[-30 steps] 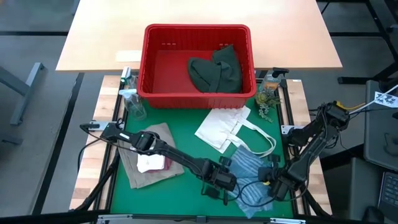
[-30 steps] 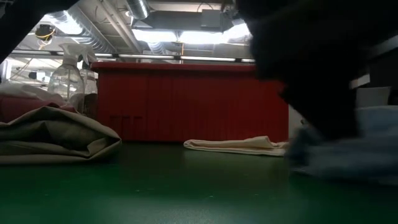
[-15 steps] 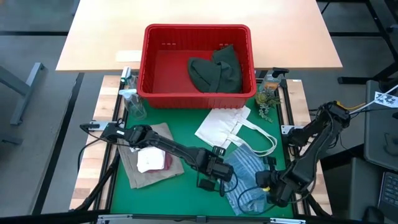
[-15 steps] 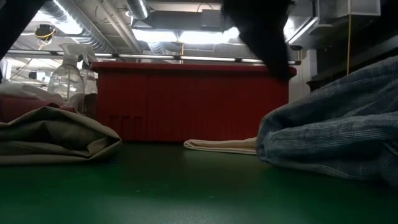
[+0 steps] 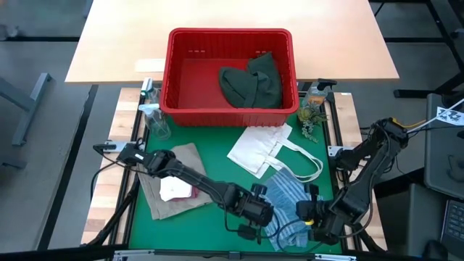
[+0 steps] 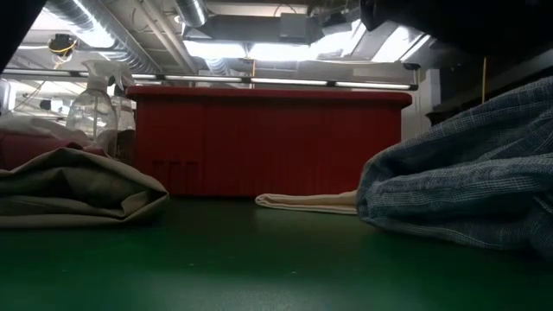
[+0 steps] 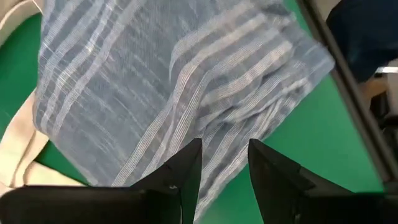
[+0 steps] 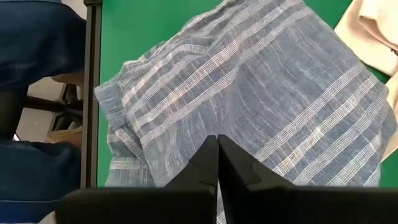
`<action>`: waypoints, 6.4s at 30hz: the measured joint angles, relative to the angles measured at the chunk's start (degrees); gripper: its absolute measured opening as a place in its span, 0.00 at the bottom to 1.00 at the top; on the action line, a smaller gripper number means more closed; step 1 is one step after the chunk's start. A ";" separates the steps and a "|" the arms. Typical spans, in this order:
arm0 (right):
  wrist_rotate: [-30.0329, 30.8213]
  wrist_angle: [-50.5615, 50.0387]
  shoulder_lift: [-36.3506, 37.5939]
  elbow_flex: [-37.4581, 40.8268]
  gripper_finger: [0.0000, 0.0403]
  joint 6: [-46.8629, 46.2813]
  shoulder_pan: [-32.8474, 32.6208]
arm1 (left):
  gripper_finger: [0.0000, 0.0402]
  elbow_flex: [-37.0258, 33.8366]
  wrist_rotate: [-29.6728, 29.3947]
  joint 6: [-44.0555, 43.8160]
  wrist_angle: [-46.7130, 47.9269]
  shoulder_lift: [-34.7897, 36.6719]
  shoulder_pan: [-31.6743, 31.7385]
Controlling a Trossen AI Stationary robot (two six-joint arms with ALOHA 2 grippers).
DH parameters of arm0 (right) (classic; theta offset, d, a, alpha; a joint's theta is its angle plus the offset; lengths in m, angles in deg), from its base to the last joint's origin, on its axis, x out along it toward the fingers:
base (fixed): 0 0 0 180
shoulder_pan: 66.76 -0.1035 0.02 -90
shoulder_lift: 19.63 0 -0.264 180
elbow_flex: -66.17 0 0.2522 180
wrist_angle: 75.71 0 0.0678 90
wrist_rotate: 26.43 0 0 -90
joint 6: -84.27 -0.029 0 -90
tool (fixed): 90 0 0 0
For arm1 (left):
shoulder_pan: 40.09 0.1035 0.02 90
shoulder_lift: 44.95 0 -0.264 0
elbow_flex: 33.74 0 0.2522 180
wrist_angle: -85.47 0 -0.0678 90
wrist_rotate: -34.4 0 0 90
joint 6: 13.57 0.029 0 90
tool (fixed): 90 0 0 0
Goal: Fold Laundry from Bin
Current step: Fold the blue polo shirt
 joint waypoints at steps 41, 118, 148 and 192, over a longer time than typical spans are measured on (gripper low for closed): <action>1.28 -2.66 -16.47 0.04 0.00 -3.20 -5.16 | 0.31 -0.24 -6.85 -11.37 8.97 -5.36 3.49; 4.48 -3.90 -21.97 -7.15 0.44 -7.50 -6.95 | 0.31 1.51 -1.97 -11.32 6.10 -5.64 -1.97; -9.51 -2.06 -21.92 -7.15 0.02 -11.37 -6.85 | 0.31 1.51 -1.97 -11.36 5.22 -5.62 -1.97; -14.25 11.23 -20.68 -0.55 0.34 -6.23 -7.17 | 0.31 0.94 -2.08 -2.29 -15.65 -10.39 4.63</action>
